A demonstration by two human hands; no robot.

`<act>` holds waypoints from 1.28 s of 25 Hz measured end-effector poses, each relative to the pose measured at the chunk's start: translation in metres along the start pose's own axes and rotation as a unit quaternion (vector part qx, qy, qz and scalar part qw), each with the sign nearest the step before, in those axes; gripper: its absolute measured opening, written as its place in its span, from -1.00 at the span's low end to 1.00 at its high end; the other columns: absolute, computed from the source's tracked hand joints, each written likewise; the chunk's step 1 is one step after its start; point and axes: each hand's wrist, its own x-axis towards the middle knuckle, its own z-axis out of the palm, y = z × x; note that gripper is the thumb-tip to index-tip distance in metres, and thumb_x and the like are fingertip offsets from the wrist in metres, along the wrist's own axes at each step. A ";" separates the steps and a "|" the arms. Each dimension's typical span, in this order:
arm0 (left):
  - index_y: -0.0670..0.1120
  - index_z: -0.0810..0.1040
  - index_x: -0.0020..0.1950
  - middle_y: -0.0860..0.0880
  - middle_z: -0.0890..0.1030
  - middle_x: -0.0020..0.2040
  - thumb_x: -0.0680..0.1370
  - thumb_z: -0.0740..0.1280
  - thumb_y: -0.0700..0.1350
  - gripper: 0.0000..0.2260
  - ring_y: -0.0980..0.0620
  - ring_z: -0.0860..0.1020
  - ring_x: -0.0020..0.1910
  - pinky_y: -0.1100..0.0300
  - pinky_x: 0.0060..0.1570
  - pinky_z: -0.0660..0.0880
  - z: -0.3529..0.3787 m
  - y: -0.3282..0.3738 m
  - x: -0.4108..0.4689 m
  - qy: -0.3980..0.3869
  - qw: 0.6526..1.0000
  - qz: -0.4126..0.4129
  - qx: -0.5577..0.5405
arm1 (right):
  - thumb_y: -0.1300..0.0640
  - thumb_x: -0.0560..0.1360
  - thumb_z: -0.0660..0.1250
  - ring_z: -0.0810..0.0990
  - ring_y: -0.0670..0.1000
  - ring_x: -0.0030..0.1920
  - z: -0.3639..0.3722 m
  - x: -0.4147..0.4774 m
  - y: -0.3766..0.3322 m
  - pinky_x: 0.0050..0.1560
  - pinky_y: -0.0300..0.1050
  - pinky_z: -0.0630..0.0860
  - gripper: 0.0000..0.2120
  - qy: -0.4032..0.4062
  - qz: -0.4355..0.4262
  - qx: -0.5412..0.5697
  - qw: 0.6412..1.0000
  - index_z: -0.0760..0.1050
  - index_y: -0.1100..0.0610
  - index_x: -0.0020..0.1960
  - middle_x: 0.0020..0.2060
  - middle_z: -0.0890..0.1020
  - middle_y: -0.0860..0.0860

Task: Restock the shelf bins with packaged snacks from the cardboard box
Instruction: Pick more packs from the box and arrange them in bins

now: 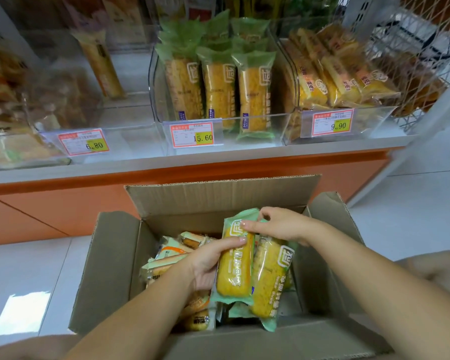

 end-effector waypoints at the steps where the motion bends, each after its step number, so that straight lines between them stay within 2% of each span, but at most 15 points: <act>1: -0.21 0.67 0.15 -0.24 0.64 0.15 0.35 0.53 -0.11 -0.61 -0.18 0.64 0.07 -0.16 0.24 0.49 -0.002 -0.002 0.000 -0.001 1.000 -0.008 0.011 | -0.42 0.37 0.27 0.65 -0.04 -0.01 0.000 0.001 0.003 0.08 -0.05 0.58 -0.36 -0.044 0.019 0.016 0.999 0.52 0.08 0.16 0.01 0.66 -0.03; 3: -0.19 0.64 0.19 -0.20 0.66 0.12 0.35 0.53 -0.12 -0.57 -0.16 0.65 0.06 -0.16 0.27 0.46 -0.004 -0.006 -0.001 -0.007 0.999 -0.030 0.033 | -0.47 0.32 0.27 0.68 0.03 0.03 0.003 0.002 0.013 0.10 0.03 0.59 -0.24 -0.163 0.085 0.051 0.982 0.53 0.09 0.24 0.06 0.68 0.04; 5: -0.18 0.60 0.24 -0.18 0.66 0.12 0.37 0.52 -0.13 -0.56 -0.15 0.63 0.10 -0.18 0.33 0.41 -0.006 -0.011 0.000 -0.010 0.997 -0.045 0.057 | -0.47 0.26 0.33 0.67 0.09 0.05 0.003 0.002 0.024 0.01 0.11 0.63 -0.21 -0.263 0.132 0.084 0.952 0.53 0.07 0.26 0.08 0.68 0.07; 8: -0.17 0.58 0.24 -0.20 0.65 0.15 0.35 0.53 -0.12 -0.53 -0.19 0.59 0.16 -0.19 0.35 0.39 -0.008 -0.012 0.001 0.000 0.996 -0.055 0.071 | -0.17 0.23 0.58 0.66 0.12 0.08 -0.008 -0.002 0.040 -0.11 0.02 0.66 -0.28 -0.315 0.098 0.202 0.922 0.50 0.11 0.29 0.10 0.66 0.11; 10: -0.17 0.58 0.24 -0.22 0.64 0.18 0.36 0.51 -0.12 -0.54 -0.21 0.59 0.19 -0.17 0.30 0.44 -0.011 -0.008 -0.001 0.008 0.997 -0.049 0.067 | 0.05 0.15 0.67 0.66 0.16 0.06 -0.012 -0.005 0.050 -0.14 -0.02 0.67 -0.19 -0.273 0.088 0.310 0.906 0.47 0.21 0.32 0.11 0.64 0.20; 11: -0.17 0.58 0.25 -0.23 0.63 0.21 0.36 0.51 -0.12 -0.53 -0.21 0.59 0.20 -0.17 0.28 0.46 -0.013 -0.005 -0.003 0.012 0.997 -0.041 0.063 | 0.08 0.10 0.69 0.66 0.17 0.05 -0.011 -0.005 0.053 -0.13 -0.04 0.67 -0.15 -0.245 0.087 0.347 0.901 0.47 0.24 0.32 0.10 0.64 0.21; 14: -0.17 0.55 0.28 -0.23 0.64 0.18 0.36 0.53 -0.13 -0.50 -0.20 0.63 0.12 -0.15 0.16 0.55 -0.013 0.008 -0.009 0.023 0.998 0.001 0.060 | -0.06 0.00 0.71 0.65 0.12 0.02 0.011 0.000 0.058 0.10 -0.02 0.61 -0.15 -0.120 0.081 0.421 0.895 0.57 0.23 0.21 0.11 0.65 0.19; 17: -0.13 0.51 0.30 -0.23 0.66 0.13 0.41 0.50 -0.15 -0.52 -0.22 0.66 0.07 -0.19 0.09 0.57 -0.009 0.024 -0.021 0.047 0.995 0.069 0.056 | -0.07 0.31 0.50 0.59 0.09 0.05 0.030 -0.004 0.039 0.22 0.01 0.47 -0.49 -0.042 0.042 0.512 0.857 0.59 0.17 0.18 0.07 0.68 0.14; 19: -0.10 0.51 0.30 -0.22 0.66 0.14 0.41 0.50 -0.15 -0.53 -0.24 0.64 0.11 -0.23 0.14 0.54 -0.001 0.038 -0.033 0.056 0.989 0.111 0.083 | -0.01 0.41 0.42 0.62 0.08 0.09 0.030 -0.014 0.018 0.20 0.01 0.48 -0.58 -0.046 -0.006 0.468 0.883 0.55 0.11 0.22 0.07 0.68 0.08; 20: -0.09 0.52 0.29 -0.22 0.66 0.14 0.40 0.51 -0.15 -0.53 -0.24 0.64 0.12 -0.24 0.15 0.54 0.005 0.046 -0.040 0.057 0.984 0.134 0.103 | -0.02 0.38 0.46 0.64 0.07 0.11 0.024 -0.019 0.010 0.23 0.04 0.49 -0.55 -0.038 -0.036 0.438 0.897 0.54 0.10 0.23 0.08 0.69 0.06; 23: -0.09 0.54 0.21 -0.16 0.70 0.01 0.37 0.53 -0.15 -0.56 -0.16 0.68 -0.04 -0.07 -0.05 0.63 0.022 0.080 -0.070 0.077 0.960 0.218 0.159 | -0.20 0.10 0.61 0.65 0.10 0.11 -0.016 -0.039 -0.025 0.27 0.19 0.45 -0.26 0.051 -0.133 0.380 0.914 0.55 0.09 0.18 0.04 0.70 0.03; 25: -0.07 0.55 0.12 -0.09 0.69 -0.13 0.30 0.56 -0.13 -0.58 -0.03 0.66 -0.18 0.06 -0.19 0.62 0.028 0.107 -0.099 0.114 0.931 0.285 0.197 | -0.17 0.03 0.62 0.67 0.05 0.05 -0.051 -0.056 -0.057 0.15 0.05 0.54 -0.29 0.145 -0.207 0.382 0.889 0.55 0.10 0.09 -0.06 0.72 -0.02; 28: -0.01 0.57 0.05 -0.02 0.70 -0.16 0.22 0.56 -0.01 -0.57 0.01 0.66 -0.16 0.03 -0.10 0.60 0.019 0.139 -0.131 0.197 0.877 0.376 0.225 | -0.05 0.16 0.52 0.66 -0.19 -0.22 -0.096 -0.074 -0.115 -0.24 -0.31 0.54 -0.58 0.263 -0.306 0.372 0.836 0.50 0.05 -0.05 -0.27 0.70 -0.15; 29: 0.01 0.57 0.05 -0.01 0.71 -0.15 0.19 0.58 0.04 -0.52 -0.01 0.68 -0.13 -0.01 -0.06 0.61 0.014 0.146 -0.136 0.229 0.860 0.395 0.227 | -0.04 0.21 0.50 0.64 -0.23 -0.24 -0.107 -0.071 -0.132 -0.29 -0.37 0.51 -0.63 0.292 -0.329 0.350 0.827 0.49 0.03 -0.06 -0.27 0.68 -0.17; 32: 0.07 0.53 0.08 0.06 0.71 -0.10 0.16 0.62 0.11 -0.44 0.04 0.68 -0.06 -0.01 0.00 0.60 0.005 0.161 -0.142 0.316 0.805 0.435 0.250 | -0.13 0.31 0.52 0.56 -0.29 -0.13 -0.121 -0.041 -0.172 -0.25 -0.52 0.41 -0.60 0.326 -0.312 0.237 0.860 0.46 -0.05 0.05 -0.12 0.60 -0.24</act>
